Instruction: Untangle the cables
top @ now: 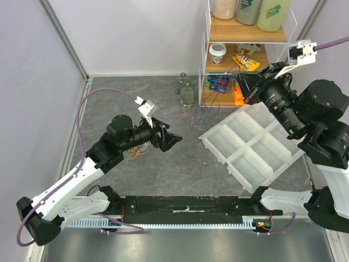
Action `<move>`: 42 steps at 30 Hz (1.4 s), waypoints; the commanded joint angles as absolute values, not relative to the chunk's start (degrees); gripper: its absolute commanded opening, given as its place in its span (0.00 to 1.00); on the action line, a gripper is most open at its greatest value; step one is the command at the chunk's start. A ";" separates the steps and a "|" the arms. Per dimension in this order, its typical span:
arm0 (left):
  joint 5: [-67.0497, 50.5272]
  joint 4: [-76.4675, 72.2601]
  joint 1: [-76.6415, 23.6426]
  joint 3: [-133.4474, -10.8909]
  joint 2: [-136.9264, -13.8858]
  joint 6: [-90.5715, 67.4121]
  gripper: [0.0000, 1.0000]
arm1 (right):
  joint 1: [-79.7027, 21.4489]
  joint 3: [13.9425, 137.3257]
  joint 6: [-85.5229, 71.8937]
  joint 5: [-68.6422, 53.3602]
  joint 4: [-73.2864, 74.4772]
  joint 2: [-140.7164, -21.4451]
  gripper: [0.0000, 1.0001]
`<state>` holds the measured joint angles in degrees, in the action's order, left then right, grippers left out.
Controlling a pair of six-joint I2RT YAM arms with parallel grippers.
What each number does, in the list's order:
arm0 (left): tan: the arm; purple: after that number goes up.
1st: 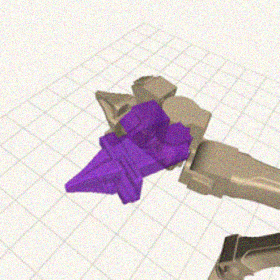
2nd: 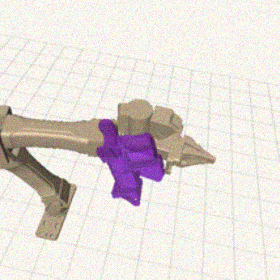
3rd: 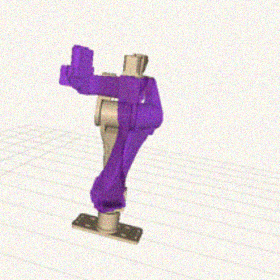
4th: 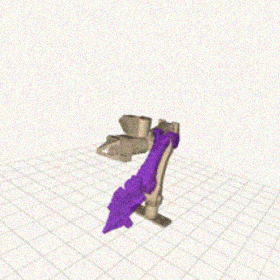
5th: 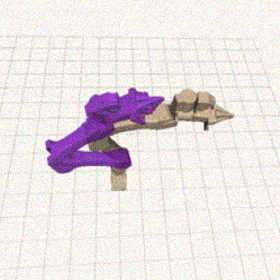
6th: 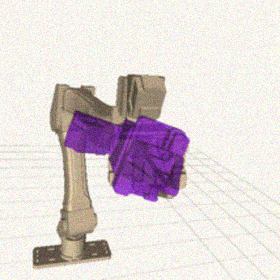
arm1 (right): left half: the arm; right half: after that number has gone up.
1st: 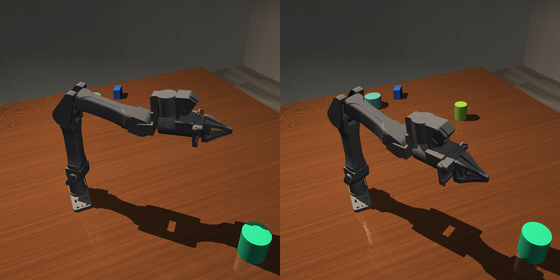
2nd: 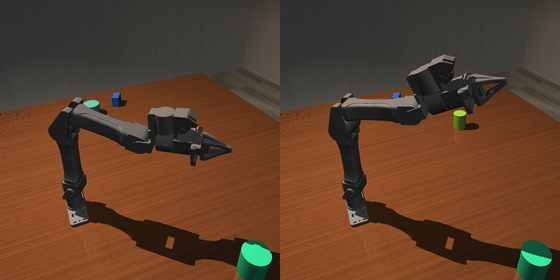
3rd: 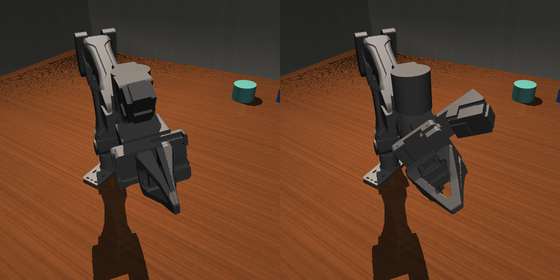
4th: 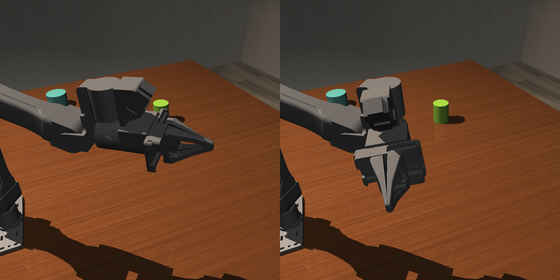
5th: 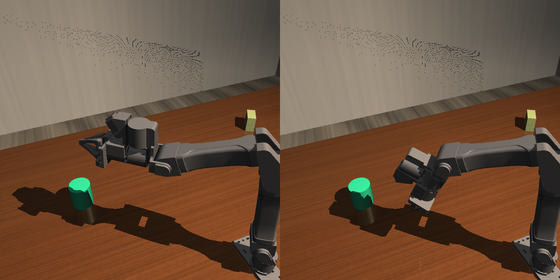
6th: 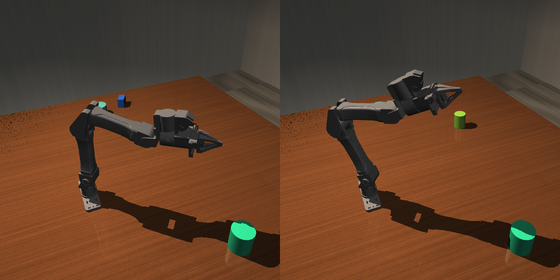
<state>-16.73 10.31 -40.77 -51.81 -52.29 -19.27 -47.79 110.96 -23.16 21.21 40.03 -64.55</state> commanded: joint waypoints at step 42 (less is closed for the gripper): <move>3.17 22.76 -31.29 -39.46 -66.79 -27.16 0.02 | -47.81 118.82 -24.26 21.00 31.90 -65.39 0.00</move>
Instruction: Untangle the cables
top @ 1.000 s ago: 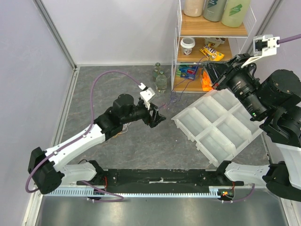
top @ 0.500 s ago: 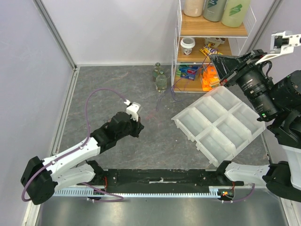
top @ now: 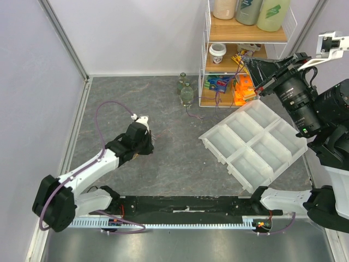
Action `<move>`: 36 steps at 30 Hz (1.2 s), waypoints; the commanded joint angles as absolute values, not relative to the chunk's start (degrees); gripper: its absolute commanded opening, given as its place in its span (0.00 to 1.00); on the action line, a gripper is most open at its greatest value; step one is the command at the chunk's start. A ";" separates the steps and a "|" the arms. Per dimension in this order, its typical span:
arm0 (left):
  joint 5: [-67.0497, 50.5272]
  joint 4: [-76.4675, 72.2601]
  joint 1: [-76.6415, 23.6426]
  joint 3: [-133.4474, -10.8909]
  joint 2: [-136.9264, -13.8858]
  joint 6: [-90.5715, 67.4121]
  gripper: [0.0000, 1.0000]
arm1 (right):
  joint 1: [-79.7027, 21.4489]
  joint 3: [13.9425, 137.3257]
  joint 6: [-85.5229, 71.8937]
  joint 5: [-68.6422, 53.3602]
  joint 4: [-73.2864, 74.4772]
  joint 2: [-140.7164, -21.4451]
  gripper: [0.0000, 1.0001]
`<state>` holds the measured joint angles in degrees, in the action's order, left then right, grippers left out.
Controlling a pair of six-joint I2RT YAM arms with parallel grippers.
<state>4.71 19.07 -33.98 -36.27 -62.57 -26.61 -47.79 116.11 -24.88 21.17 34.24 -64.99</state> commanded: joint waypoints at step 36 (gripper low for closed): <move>-44.47 -11.13 -29.96 -51.68 -52.91 -45.43 0.90 | -47.81 113.64 -26.10 17.93 33.13 -66.71 0.00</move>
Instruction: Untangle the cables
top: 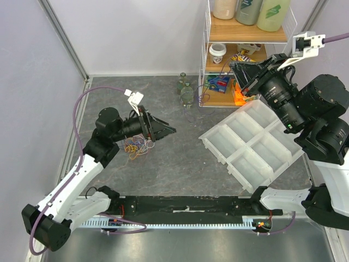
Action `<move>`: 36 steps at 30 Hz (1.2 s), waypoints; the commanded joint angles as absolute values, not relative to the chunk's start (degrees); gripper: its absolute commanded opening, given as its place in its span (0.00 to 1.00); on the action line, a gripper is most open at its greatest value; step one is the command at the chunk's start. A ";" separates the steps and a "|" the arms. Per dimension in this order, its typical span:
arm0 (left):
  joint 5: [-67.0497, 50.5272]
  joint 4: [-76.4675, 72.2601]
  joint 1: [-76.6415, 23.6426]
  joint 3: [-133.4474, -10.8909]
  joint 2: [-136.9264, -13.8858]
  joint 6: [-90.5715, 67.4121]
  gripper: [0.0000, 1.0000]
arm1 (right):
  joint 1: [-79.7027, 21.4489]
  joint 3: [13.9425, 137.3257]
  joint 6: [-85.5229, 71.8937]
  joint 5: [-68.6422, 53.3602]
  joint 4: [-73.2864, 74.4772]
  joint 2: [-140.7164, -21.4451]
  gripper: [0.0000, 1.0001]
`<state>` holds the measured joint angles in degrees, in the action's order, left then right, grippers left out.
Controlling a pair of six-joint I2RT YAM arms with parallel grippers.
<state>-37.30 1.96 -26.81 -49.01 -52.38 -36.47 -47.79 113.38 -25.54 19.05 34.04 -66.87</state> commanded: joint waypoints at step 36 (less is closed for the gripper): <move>-35.34 -10.13 -44.74 -66.89 -68.75 -42.03 0.04 | -47.81 111.53 -27.16 20.99 34.54 -65.83 0.00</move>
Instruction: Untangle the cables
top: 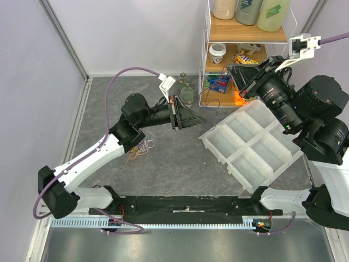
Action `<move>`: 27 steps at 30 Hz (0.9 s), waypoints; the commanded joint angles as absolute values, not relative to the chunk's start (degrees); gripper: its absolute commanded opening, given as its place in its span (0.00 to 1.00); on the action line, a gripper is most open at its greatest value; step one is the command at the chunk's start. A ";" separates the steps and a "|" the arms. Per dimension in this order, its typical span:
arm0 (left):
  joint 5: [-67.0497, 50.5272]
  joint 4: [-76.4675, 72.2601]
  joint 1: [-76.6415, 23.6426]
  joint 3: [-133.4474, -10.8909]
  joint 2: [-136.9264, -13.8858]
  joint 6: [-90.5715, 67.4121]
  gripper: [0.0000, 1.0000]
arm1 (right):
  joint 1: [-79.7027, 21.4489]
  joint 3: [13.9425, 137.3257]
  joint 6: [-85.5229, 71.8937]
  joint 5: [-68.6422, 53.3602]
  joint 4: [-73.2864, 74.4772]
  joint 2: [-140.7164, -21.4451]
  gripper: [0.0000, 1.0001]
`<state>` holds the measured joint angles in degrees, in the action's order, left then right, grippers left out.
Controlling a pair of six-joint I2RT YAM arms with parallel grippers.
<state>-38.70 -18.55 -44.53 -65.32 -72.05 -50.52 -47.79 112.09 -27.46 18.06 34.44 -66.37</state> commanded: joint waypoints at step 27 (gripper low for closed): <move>45.17 36.04 -44.82 -72.33 -37.44 -16.71 0.02 | -47.81 107.41 -12.31 61.98 48.34 -64.78 0.00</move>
<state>35.62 35.55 -44.75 -67.64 -36.47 -24.36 -47.83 108.14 -14.85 61.87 48.16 -65.98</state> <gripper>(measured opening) 0.026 0.009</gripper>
